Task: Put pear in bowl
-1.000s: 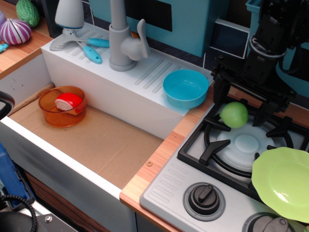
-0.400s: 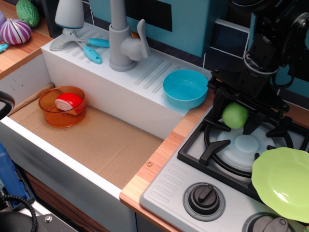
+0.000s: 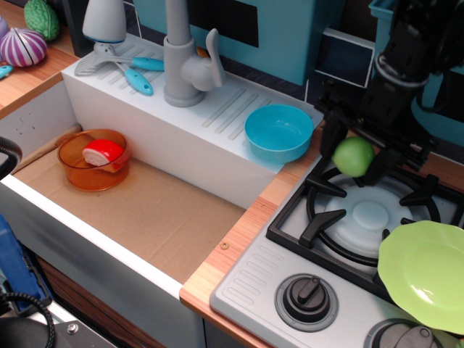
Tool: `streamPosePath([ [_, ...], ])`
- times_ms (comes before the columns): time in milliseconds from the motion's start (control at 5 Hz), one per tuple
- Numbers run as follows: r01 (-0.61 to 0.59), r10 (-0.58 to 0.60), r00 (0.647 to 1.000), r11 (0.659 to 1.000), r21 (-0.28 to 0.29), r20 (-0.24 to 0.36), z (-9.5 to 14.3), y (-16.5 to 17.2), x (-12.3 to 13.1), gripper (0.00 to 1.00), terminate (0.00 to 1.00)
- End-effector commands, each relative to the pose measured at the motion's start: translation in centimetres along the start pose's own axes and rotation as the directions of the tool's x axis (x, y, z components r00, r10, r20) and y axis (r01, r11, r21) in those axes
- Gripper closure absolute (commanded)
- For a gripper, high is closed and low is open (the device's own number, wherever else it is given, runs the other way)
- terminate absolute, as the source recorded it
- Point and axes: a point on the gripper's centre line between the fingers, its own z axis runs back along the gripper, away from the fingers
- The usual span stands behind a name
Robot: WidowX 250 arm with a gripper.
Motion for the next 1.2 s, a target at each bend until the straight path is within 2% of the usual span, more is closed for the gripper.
streamPosePath([
  [0,0.025,-0.025,0.997,1.000,0.007,0.078,3.0,3.4,0.8,1.00,0.00],
  [200,0.070,-0.076,0.989,0.996,0.049,0.127,1.9,6.1,0.7,1.00,0.00],
  [600,0.154,-0.171,0.962,0.984,0.094,0.213,0.1,10.0,1.9,1.00,0.00],
  [800,0.181,-0.194,0.949,0.980,0.078,0.246,0.1,10.7,2.8,1.00,0.00],
  [1000,0.189,-0.201,0.938,0.980,0.070,0.283,0.0,10.3,3.1,0.00,0.00],
])
